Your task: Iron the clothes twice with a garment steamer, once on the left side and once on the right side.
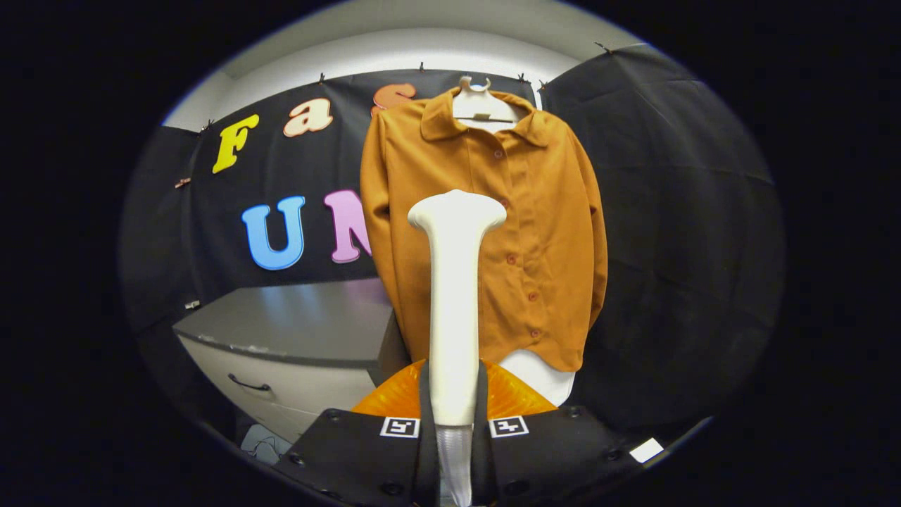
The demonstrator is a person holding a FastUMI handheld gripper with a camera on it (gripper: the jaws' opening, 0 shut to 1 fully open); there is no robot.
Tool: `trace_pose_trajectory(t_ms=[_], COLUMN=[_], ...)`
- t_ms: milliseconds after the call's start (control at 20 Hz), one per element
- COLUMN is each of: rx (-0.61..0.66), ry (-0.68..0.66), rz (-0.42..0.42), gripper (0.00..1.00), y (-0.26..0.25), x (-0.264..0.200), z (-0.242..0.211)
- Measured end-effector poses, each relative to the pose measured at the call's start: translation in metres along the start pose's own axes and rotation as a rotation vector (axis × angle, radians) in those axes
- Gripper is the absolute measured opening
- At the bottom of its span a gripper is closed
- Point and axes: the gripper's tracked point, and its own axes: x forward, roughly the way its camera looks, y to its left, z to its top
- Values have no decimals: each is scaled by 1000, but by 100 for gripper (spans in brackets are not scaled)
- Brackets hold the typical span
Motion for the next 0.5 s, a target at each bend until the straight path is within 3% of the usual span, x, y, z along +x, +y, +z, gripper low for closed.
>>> trace_pose_trajectory(t_ms=[500], rx=[11], ry=[-242], rz=[-18], gripper=[21], y=[-24], x=[7], z=[141])
